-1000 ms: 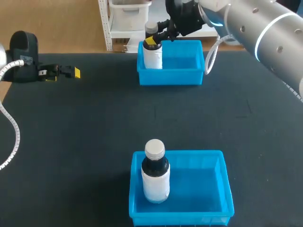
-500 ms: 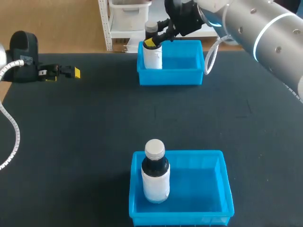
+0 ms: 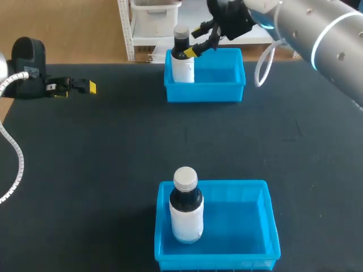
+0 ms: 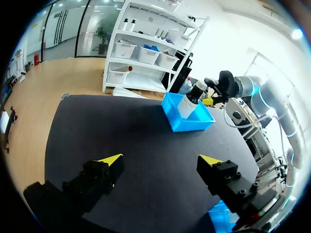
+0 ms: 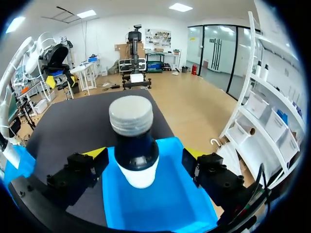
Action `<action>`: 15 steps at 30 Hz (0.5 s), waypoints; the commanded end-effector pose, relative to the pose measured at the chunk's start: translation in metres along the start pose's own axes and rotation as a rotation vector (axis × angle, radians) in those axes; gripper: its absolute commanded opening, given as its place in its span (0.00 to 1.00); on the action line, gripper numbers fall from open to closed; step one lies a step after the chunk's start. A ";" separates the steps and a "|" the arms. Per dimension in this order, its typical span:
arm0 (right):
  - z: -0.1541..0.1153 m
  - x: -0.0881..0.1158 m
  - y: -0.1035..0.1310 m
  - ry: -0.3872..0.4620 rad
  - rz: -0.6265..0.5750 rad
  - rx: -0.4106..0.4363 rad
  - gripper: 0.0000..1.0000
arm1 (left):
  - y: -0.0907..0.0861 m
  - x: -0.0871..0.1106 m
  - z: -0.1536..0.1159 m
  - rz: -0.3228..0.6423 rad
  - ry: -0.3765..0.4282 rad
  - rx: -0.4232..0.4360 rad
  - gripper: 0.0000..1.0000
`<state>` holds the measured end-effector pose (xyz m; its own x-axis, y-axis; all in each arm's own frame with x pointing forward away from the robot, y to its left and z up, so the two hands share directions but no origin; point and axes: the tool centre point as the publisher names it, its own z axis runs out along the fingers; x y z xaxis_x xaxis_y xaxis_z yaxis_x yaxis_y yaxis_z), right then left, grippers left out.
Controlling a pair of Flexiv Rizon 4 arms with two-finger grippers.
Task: Pick up the bottle, and place it in the far bin if it is heavy, or in the near bin if it is light.
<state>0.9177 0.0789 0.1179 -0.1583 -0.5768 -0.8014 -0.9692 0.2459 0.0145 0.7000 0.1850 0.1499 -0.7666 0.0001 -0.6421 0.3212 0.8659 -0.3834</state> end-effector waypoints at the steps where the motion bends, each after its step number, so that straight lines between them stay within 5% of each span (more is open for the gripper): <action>1: -0.027 0.007 -0.003 0.005 0.020 -0.217 1.00 | 0.000 0.000 0.000 0.000 0.000 0.000 1.00; 15: -0.107 0.032 0.016 0.011 0.092 -0.067 1.00 | 0.000 0.000 0.000 0.000 0.000 0.000 1.00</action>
<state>0.8928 -0.0058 0.1514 -0.2471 -0.5726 -0.7817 -0.9651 0.2174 0.1458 0.7000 0.1850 0.1499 -0.7666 0.0001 -0.6421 0.3212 0.8659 -0.3834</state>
